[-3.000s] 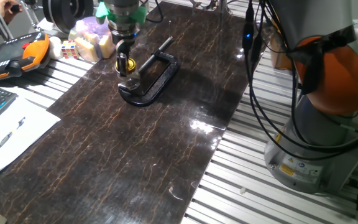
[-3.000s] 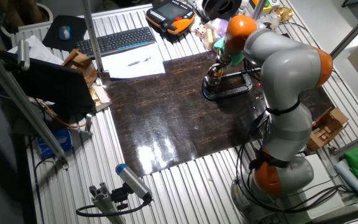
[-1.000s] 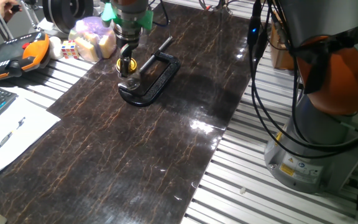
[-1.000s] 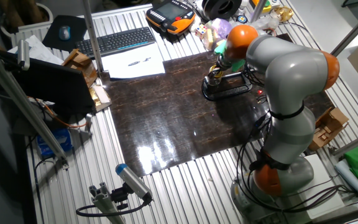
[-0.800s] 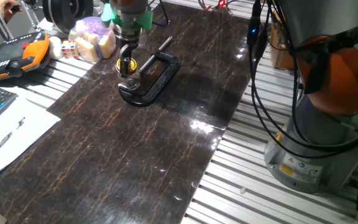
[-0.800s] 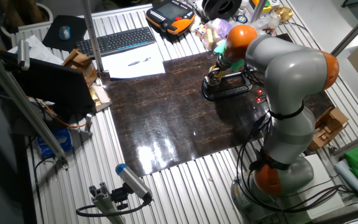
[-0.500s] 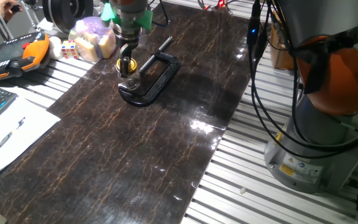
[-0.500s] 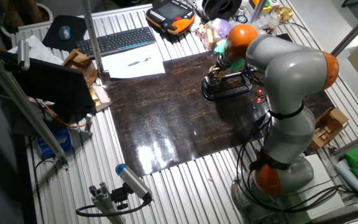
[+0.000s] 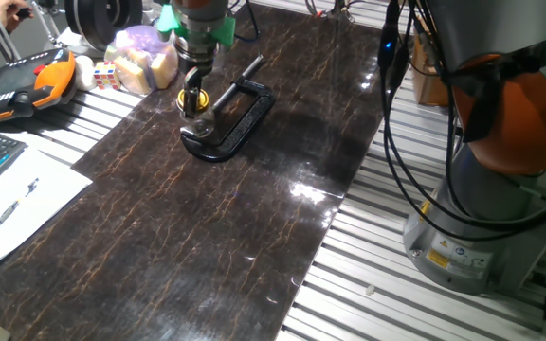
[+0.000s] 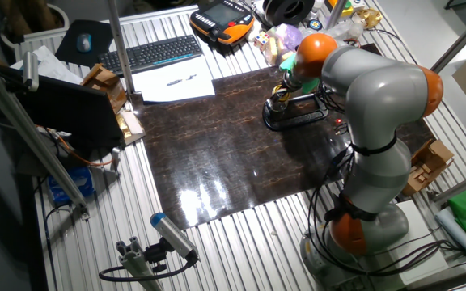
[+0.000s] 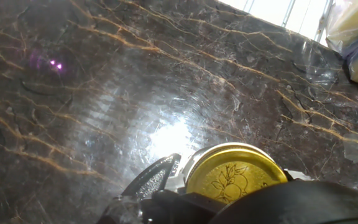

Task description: Unscrew the lid from the jar

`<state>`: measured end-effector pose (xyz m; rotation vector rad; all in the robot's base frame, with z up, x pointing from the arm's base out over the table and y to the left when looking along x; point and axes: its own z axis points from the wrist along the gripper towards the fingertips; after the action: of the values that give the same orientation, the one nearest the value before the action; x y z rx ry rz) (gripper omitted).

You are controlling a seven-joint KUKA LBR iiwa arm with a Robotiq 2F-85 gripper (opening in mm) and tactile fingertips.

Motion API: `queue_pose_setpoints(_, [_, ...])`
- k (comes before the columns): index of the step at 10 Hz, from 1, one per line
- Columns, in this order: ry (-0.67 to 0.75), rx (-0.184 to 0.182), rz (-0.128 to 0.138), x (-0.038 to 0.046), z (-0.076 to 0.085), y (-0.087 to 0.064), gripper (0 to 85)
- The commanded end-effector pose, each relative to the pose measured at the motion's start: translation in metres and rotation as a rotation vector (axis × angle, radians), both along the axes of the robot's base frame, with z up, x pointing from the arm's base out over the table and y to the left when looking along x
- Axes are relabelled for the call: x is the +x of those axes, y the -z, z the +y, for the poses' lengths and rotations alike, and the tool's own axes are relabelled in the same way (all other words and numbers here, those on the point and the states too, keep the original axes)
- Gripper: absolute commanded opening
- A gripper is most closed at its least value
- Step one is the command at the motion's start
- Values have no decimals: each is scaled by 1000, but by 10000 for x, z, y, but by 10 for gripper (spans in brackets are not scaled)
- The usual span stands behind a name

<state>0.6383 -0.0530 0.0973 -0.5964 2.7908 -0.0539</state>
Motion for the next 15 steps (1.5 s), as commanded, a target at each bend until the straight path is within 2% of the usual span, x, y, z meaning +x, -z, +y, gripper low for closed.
queue_pose_setpoints(1, [17, 3, -7, 3, -2, -5, 820])
queue_pose_setpoints(5, [27, 3, -1, -1, -5, -16, 757])
queue_pose_setpoints(7, [43, -4, -4, -6, -7, -30, 783])
queue_pose_setpoints(10, [64, -9, -6, -16, -11, -57, 773])
queue_pose_setpoints(13, [84, -16, -3, -55, -19, -156, 767])
queue_pose_setpoints(15, [105, -16, 9, -88, -13, -234, 727])
